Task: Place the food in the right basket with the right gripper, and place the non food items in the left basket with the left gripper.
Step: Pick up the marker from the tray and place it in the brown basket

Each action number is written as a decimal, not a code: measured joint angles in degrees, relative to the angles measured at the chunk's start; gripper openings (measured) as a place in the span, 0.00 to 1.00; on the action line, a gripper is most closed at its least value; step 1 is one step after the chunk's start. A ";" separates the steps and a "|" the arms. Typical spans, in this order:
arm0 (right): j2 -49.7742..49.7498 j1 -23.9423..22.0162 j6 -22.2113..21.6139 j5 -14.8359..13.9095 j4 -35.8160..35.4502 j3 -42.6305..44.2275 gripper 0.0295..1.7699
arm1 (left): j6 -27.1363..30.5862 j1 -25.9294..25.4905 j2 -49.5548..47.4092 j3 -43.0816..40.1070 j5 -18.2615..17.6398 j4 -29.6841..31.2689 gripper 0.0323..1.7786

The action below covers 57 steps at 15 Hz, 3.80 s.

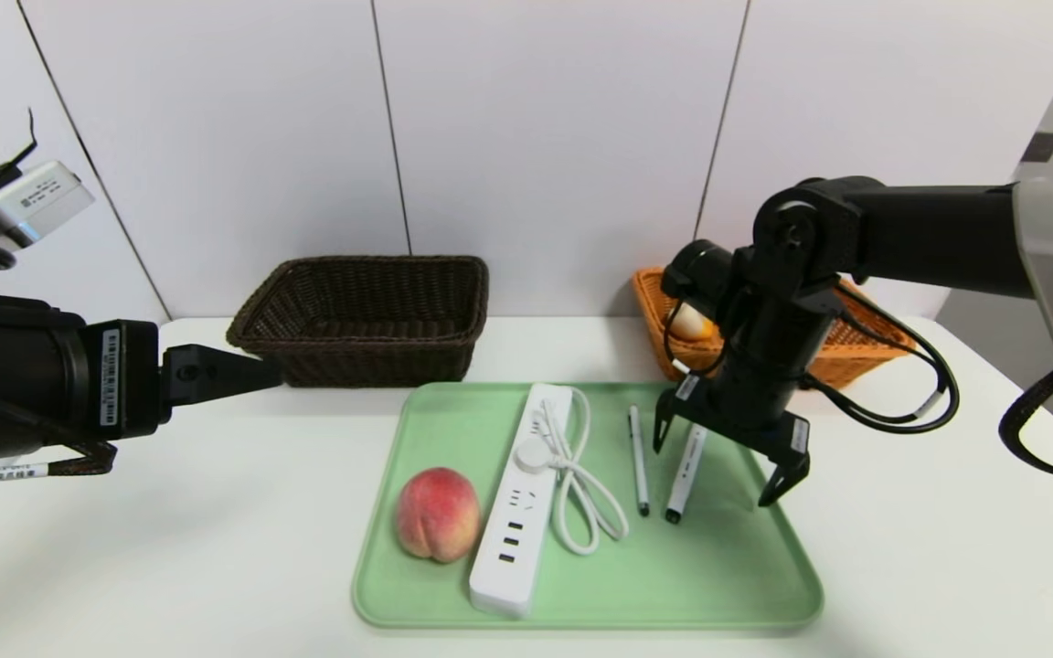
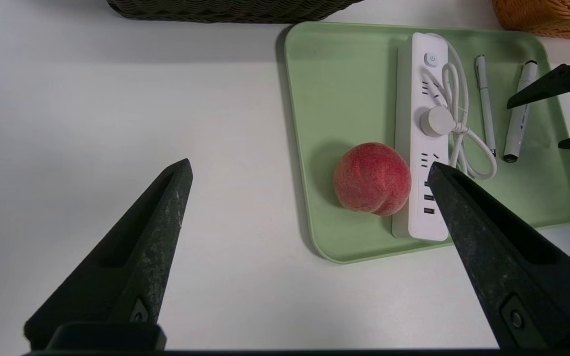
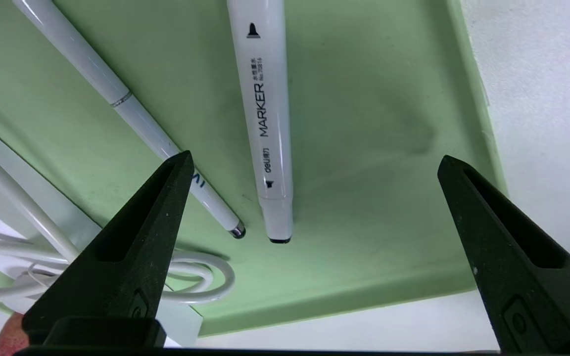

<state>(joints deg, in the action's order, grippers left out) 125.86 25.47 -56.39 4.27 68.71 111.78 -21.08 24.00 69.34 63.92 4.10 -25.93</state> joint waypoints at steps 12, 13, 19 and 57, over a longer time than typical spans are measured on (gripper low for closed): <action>2.12 -1.08 -0.61 0.06 -1.26 0.35 0.96 | 0.11 0.00 -0.90 -1.35 -0.11 0.07 0.95; 2.26 -1.30 -0.60 0.06 -1.27 0.35 0.96 | 0.16 0.00 -0.88 -1.35 -0.11 0.07 0.95; 2.65 -1.49 -0.18 0.83 -1.37 0.35 0.50 | 0.20 0.00 -0.73 -1.68 -0.18 0.30 0.95; 5.12 16.31 41.09 -3.54 -93.84 -0.12 0.08 | 0.46 -0.35 -0.18 -0.80 2.24 4.99 0.95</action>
<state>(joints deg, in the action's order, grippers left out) 130.98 41.78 -15.30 0.73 -25.14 111.65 -20.61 23.65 69.16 63.11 6.34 -20.94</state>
